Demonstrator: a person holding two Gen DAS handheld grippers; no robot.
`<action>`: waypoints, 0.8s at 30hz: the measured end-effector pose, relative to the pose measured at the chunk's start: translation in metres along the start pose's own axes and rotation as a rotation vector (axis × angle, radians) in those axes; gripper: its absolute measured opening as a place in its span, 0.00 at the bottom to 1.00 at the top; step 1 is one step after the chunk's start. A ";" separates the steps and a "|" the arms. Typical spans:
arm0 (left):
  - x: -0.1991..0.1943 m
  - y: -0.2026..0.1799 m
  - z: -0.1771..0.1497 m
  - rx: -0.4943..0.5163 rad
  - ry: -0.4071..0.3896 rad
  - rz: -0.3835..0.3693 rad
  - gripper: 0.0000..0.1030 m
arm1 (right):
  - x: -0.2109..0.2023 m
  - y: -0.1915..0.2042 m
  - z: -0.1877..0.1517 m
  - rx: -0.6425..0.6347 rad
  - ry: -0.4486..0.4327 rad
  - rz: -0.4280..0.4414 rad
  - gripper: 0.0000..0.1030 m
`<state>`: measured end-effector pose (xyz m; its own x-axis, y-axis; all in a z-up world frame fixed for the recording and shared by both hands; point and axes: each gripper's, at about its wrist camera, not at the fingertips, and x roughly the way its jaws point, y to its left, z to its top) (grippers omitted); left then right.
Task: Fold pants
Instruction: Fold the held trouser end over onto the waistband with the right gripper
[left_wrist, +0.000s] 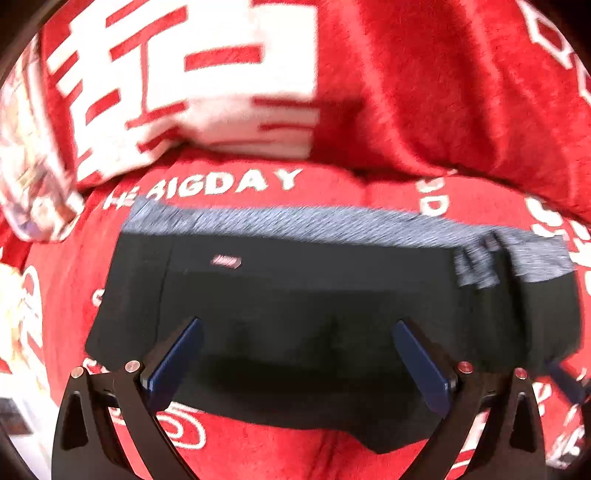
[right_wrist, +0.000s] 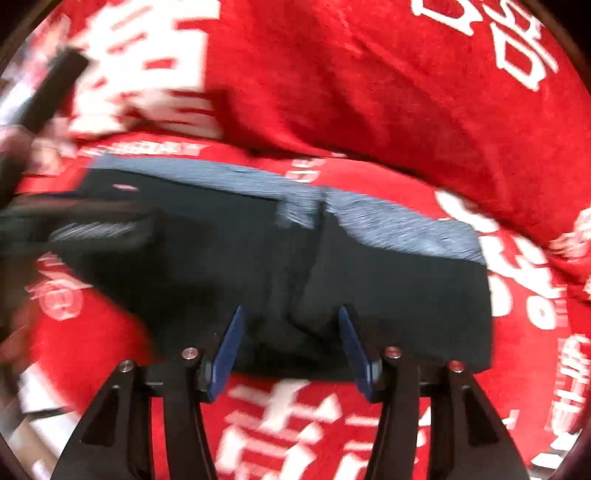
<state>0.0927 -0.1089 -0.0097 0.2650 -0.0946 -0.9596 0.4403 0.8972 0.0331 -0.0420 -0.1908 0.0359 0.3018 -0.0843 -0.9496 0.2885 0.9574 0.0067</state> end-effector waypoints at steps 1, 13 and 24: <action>-0.004 -0.006 0.001 0.026 -0.005 -0.041 1.00 | -0.006 -0.012 -0.003 0.039 0.006 0.068 0.56; 0.005 -0.122 -0.006 0.176 0.089 -0.339 0.91 | 0.027 -0.220 -0.071 0.981 0.037 0.646 0.56; 0.031 -0.133 -0.015 0.123 0.191 -0.356 0.52 | 0.067 -0.217 -0.075 1.097 0.060 0.646 0.06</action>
<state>0.0296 -0.2251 -0.0484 -0.0809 -0.2975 -0.9513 0.5776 0.7638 -0.2880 -0.1530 -0.3839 -0.0532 0.6346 0.3500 -0.6890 0.7100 0.0879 0.6987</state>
